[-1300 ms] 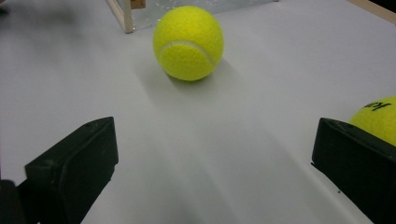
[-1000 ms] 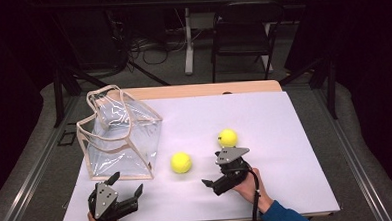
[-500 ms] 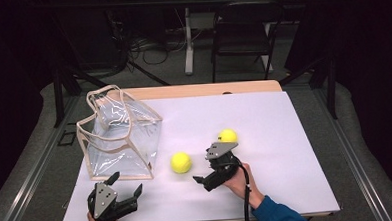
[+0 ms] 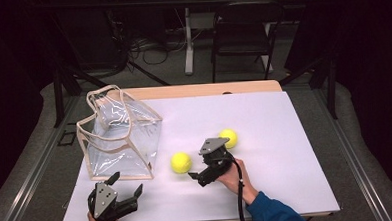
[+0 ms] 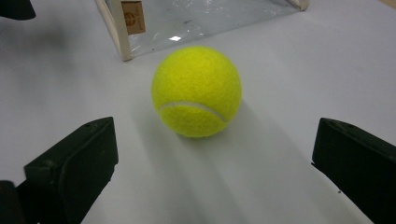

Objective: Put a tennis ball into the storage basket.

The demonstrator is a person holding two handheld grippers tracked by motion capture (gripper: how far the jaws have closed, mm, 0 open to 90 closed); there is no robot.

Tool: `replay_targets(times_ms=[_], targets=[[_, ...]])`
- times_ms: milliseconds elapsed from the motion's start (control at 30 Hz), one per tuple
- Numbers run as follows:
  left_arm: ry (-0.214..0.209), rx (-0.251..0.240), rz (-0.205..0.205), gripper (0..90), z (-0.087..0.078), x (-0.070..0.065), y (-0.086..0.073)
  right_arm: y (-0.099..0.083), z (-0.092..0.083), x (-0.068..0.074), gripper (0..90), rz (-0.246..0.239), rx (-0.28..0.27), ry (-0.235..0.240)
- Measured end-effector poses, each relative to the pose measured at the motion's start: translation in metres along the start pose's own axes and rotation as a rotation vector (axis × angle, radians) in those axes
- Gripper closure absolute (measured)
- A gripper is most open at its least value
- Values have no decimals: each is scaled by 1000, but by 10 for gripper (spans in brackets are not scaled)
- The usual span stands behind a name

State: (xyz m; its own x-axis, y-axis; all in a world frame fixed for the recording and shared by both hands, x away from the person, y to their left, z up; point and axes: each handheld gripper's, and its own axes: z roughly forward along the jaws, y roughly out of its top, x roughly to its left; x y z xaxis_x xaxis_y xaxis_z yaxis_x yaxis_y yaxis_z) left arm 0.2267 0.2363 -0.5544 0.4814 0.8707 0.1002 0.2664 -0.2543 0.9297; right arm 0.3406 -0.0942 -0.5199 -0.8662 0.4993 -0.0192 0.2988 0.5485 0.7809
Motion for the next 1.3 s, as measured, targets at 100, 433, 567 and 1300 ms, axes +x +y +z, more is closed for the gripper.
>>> replay_targets(times_ms=[100, 433, 567, 1300], targets=[[1, -2, 0, 160, 0, 0, 0, 3, 5, 1, 0, -4, 11, 10], [2, -2, -2, 160, -1, 0, 0, 18, 19, 3, 0, -21, 45, 23], [2, -8, -1, 160, -1, -1, 1, 26, 28, 2, 0, -25, 67, 35], [5, -6, -4, 160, -1, 0, 0, 34, 66, -6, 0, 0, 203, 70]])
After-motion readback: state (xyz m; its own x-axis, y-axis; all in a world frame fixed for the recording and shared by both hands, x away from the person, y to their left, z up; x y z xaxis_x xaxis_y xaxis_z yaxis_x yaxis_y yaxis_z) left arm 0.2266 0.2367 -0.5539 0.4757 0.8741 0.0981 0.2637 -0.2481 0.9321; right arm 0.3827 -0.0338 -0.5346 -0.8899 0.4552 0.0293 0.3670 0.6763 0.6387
